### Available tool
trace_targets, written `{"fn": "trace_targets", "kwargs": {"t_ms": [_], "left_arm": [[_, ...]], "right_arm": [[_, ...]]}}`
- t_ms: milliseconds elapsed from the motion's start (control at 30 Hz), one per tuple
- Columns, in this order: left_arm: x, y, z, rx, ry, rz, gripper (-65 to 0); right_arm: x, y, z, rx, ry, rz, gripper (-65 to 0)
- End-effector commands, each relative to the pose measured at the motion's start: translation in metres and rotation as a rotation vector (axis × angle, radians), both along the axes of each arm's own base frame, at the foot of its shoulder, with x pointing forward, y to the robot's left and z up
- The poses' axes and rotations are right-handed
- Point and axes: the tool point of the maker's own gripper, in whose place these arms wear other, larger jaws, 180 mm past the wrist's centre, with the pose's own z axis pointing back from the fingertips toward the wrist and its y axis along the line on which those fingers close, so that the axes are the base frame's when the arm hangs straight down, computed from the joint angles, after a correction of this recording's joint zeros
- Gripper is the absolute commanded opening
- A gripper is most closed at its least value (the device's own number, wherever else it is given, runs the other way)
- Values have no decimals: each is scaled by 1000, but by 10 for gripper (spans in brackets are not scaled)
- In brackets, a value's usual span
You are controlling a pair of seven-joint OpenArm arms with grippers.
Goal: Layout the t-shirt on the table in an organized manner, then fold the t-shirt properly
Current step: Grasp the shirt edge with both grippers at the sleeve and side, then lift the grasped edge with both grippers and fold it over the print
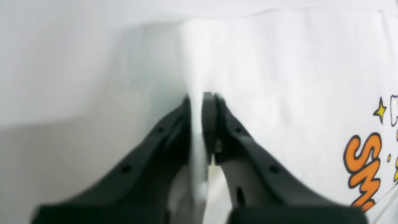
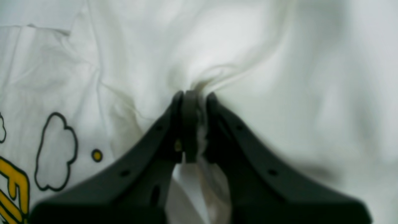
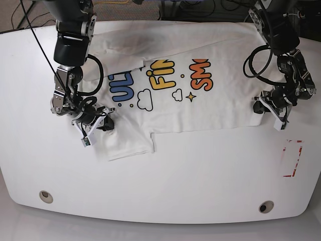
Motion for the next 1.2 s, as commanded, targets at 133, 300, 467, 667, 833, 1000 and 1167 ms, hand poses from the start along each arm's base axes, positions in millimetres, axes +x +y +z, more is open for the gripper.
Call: {"fn": "trace_targets", "kwargs": {"t_ms": [133, 300, 467, 667, 833, 1000, 1167], "left_arm": [[23, 3, 40, 72, -120, -39, -650], [31, 5, 68, 127, -196, -54, -650], [35, 6, 83, 158, -238, -61, -650], [35, 12, 88, 178, -244, -61, -650], [35, 18, 89, 192, -241, -60, -650], [29, 23, 87, 203, -231, -62, -650], [23, 27, 83, 214, -215, -63, -650]], "right_arm": [[11, -8, 14, -17, -39, -4, -650], [11, -18, 16, -30, -41, -11, -650], [13, -26, 20, -45, -47, -15, -650], [14, -32, 34, -92, -76, 0, -650], [8, -31, 54, -158, -111, 34, -650], [-4, -30, 63, -217, -116, 61, -650], [-18, -35, 72, -262, -127, 59, -650]]}}
